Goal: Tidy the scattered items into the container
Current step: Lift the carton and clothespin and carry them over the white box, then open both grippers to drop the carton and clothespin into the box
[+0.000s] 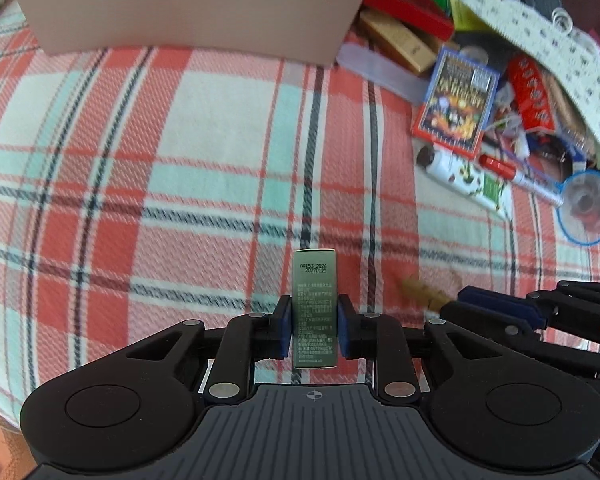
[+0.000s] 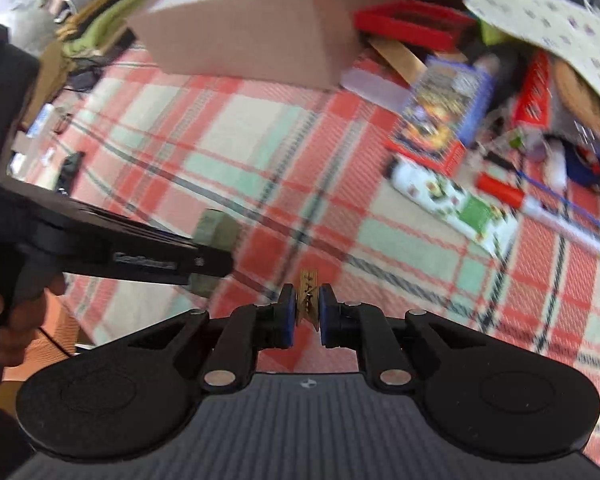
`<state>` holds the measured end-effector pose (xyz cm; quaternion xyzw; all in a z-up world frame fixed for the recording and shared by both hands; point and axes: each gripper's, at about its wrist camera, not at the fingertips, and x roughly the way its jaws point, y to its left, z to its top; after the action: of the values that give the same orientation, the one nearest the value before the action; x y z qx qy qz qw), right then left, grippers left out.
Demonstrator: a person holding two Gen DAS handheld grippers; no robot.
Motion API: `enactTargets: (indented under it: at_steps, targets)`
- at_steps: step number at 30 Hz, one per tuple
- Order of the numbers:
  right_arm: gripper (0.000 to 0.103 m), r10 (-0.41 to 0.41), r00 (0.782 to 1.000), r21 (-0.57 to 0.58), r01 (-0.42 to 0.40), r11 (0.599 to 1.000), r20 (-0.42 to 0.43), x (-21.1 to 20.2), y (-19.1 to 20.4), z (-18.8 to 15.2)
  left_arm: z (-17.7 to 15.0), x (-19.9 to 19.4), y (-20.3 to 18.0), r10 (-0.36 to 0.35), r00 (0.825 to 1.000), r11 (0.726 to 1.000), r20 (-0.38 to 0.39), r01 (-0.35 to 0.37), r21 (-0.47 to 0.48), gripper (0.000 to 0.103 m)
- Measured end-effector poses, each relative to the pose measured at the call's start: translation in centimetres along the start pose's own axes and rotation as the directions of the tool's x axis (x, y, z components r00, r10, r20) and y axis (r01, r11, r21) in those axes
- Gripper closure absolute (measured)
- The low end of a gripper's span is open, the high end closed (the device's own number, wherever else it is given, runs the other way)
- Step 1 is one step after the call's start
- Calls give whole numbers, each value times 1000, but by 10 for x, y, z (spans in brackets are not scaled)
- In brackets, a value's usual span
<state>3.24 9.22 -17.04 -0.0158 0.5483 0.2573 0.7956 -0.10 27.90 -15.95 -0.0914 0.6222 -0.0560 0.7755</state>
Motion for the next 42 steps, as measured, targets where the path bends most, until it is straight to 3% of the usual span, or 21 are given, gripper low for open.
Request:
enactTargets:
  at_steps: [5,10,16,28,33,42]
  targets:
    - [90,33,998,-35,-31,999,58,-14,13,22,37,15,-3,1,999,1000,34,-1,-22,83]
    - [90,68,991,-72,-60,996,114,-29,26,44,51,19,1,-15,996,999,83,19,-44,83]
    - [90,101,976,-98,-83,992,194,-47,37,78,80,-10,8,-39,986,998,162,45,-33,83]
    - [90,66,945,-161,-14,987,321,-53,55,163,163,-68,25,-36,947,999,320,34,12,83]
    - [90,40,948,-170,16,985,317,-32,57,196,202,-61,36,-25,948,1000,319,21,17,83]
    - [89,-29,969,-160,70,985,247,20,53,226,248,-24,51,-36,968,999,249,28,36,83]
